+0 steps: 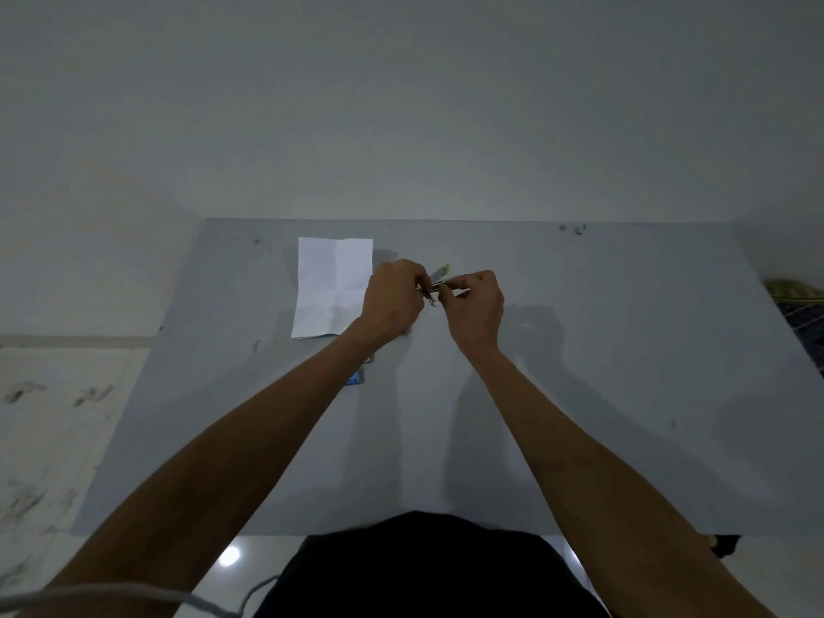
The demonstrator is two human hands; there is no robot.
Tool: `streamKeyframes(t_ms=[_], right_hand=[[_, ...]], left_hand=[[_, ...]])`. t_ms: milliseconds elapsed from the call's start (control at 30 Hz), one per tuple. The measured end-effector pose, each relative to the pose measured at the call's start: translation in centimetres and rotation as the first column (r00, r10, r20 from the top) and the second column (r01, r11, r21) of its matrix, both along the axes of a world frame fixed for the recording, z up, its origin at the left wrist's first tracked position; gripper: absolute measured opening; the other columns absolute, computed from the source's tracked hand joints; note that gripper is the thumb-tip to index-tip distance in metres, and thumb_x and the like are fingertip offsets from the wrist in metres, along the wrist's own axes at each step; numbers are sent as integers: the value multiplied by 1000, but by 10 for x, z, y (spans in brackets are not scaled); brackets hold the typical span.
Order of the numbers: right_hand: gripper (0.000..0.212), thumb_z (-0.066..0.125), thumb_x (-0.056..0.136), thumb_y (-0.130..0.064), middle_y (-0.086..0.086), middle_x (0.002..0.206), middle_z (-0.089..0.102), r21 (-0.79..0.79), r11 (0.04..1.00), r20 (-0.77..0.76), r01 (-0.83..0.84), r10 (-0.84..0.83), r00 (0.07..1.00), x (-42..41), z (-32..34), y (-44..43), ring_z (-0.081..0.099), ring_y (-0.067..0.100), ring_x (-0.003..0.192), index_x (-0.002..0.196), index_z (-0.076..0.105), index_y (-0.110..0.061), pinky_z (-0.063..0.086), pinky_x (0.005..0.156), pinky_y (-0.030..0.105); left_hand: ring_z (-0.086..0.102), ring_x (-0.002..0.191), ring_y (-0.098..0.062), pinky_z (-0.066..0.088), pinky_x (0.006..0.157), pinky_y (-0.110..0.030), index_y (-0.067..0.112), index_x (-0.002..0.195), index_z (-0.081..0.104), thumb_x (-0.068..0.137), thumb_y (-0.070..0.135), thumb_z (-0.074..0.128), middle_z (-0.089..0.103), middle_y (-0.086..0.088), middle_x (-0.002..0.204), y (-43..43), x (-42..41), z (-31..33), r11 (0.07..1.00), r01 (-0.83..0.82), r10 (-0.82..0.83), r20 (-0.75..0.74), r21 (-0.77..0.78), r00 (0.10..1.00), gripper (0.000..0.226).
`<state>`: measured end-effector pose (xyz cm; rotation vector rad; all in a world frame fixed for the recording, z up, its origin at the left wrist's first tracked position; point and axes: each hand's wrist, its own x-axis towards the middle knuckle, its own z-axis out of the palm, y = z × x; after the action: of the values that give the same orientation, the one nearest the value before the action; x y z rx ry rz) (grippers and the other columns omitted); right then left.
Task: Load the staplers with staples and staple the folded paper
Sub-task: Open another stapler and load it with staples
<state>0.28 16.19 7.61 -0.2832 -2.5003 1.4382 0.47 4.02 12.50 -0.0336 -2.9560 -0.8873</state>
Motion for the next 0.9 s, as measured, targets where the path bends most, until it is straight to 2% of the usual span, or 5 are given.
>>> streamKeyframes(t_ms=[267,367,467,600,900], right_hand=[[1,70,79,-13,6,95,62,-59,998,43,-16,19,999,-4,2,22,60,14,79,80,70,-12,47,72,23],[6,66,80,-19,6,85,65,49,996,181,-78,68,981,-2,-15,45,61,18,79,74,67,-18,48,72,29],[17,59,78,-21,4,69,59,253,946,426,-203,79,901,11,-45,68,58,22,69,61,56,-21,44,63,28],[15,55,82,-22,10,89,68,392,856,586,-337,50,809,39,-70,84,66,31,83,83,70,-21,56,74,37],[16,58,77,-20,7,95,67,430,818,610,-381,48,791,48,-71,77,65,30,91,88,70,-20,54,78,35]], left_hand=[[65,79,-24,53,67,-28,14,91,74,81,0,61,71,-8,91,-10,1,-7,1000,-17,19,75,-23,997,22],[60,66,-15,40,48,-12,15,86,74,80,1,63,69,-3,85,-16,3,-15,998,-42,34,156,44,987,18],[63,63,-19,55,57,-25,22,75,71,80,5,60,69,-2,76,-18,6,-28,971,-126,75,240,205,968,21],[61,56,-24,56,58,-33,8,86,63,75,2,65,64,-15,77,-10,21,-41,887,-227,77,356,402,931,13],[61,67,-21,50,55,-27,13,95,50,80,7,72,63,-14,98,3,42,-77,874,-222,67,345,432,936,27]])
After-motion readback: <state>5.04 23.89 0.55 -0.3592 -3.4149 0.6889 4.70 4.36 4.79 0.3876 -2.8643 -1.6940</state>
